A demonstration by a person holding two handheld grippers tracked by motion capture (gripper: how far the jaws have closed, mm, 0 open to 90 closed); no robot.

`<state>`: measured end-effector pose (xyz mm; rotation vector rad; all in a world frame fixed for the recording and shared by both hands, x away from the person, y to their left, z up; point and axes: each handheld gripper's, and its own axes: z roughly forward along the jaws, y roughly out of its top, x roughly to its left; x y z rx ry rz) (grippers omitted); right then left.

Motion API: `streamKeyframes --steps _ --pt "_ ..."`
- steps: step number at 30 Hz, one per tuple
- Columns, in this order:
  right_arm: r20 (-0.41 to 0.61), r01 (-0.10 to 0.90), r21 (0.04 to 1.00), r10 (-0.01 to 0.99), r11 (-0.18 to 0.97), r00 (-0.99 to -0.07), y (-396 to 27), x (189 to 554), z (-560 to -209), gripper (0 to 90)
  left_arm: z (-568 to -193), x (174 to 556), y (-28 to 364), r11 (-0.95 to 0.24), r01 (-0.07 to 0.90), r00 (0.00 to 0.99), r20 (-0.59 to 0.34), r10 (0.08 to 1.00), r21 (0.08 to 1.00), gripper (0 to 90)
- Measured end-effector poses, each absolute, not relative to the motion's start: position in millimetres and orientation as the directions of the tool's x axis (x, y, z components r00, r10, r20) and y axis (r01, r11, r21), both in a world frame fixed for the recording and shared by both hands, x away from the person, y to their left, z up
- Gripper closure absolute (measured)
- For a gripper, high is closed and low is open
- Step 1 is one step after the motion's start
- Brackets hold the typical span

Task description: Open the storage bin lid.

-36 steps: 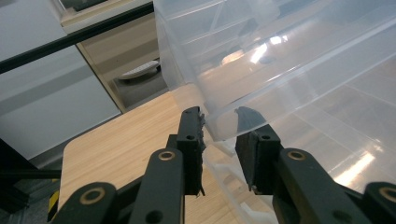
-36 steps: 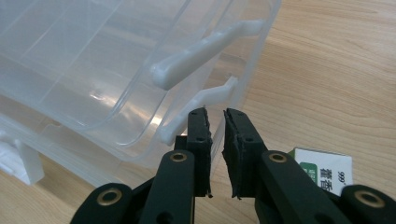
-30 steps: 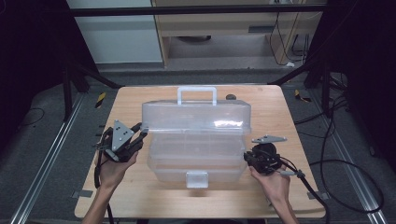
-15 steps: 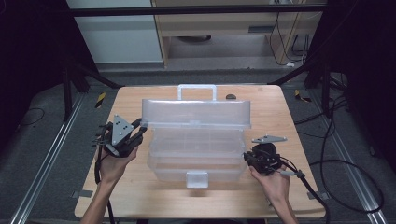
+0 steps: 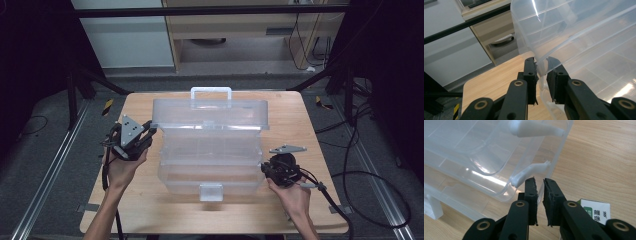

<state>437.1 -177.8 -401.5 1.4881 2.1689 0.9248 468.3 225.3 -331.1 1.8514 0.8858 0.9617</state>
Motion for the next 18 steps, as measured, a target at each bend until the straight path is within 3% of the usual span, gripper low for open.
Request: streamKeyframes --steps 18 --pt "0.069 0.686 0.686 0.916 0.245 -0.395 -178.3 437.5 -401.5 81.3 -322.9 481.9 221.8 -0.404 0.202 0.43 0.29 0.855 0.892 80.9"
